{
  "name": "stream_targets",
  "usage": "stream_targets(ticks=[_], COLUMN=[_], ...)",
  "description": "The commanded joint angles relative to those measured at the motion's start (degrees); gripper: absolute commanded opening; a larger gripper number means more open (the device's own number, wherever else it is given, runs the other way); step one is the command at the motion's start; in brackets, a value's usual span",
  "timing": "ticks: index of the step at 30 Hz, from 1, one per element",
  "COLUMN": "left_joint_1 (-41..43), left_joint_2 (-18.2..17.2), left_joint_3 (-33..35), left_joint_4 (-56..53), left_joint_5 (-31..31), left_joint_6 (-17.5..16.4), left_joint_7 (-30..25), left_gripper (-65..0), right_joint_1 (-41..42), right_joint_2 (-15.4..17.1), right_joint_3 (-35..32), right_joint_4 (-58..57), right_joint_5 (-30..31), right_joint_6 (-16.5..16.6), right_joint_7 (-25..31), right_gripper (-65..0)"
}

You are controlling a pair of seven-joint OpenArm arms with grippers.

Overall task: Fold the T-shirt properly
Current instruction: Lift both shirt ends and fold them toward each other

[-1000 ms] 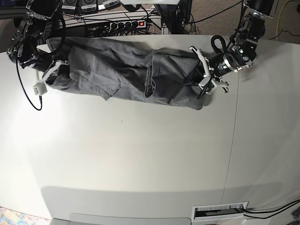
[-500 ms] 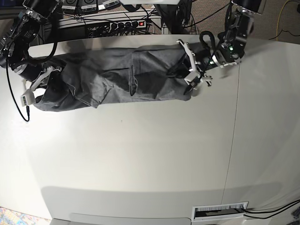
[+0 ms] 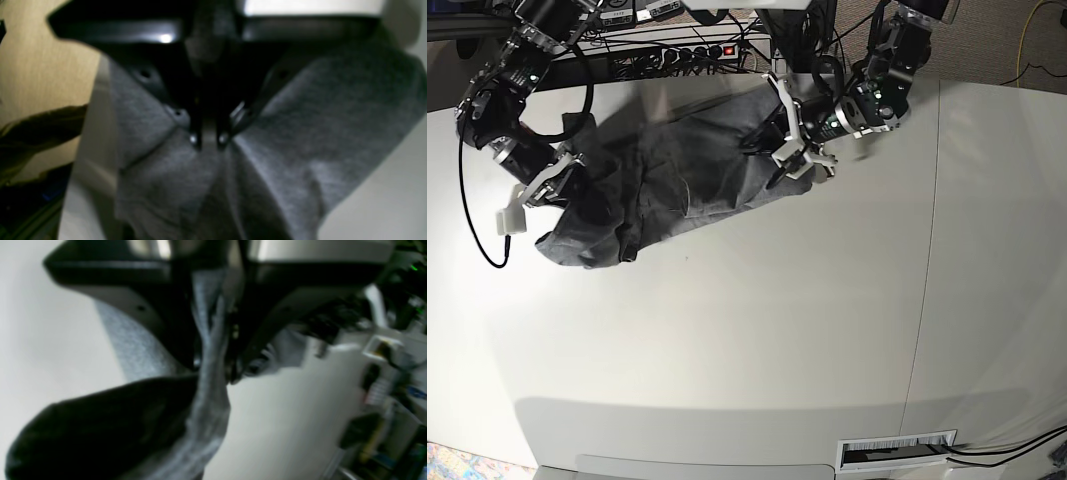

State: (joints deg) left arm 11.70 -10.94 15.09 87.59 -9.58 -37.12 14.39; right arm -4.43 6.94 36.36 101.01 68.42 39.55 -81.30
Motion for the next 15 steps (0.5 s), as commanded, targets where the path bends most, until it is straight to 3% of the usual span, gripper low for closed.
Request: stream_targets(ticks=[1, 6, 15], left_joint_1=[0.6, 0.5, -0.5], left_joint_2=[-0.3, -0.4, -0.5], left_joint_3=[0.5, 0.5, 0.5], left_joint_4=[-0.3, -0.3, 0.7], left_joint_5=[4.0, 4.1, 6.4], left_joint_6=[0.2, 2.6, 2.6], left_joint_7=[4.8, 4.9, 5.3], left_gripper=[-65.0, -65.0, -65.0], right_joint_1=[0.8, 0.8, 0.8], right_joint_2=[-0.2, -3.0, -8.0], right_joint_3=[-0.7, -6.8, -16.8], right_joint_4=[1.0, 1.0, 1.0], right_joint_5=[2.1, 2.1, 0.3], right_joint_6=[0.4, 0.4, 0.4], right_joint_7=[1.3, 1.3, 1.3], right_gripper=[-65.0, -65.0, -65.0])
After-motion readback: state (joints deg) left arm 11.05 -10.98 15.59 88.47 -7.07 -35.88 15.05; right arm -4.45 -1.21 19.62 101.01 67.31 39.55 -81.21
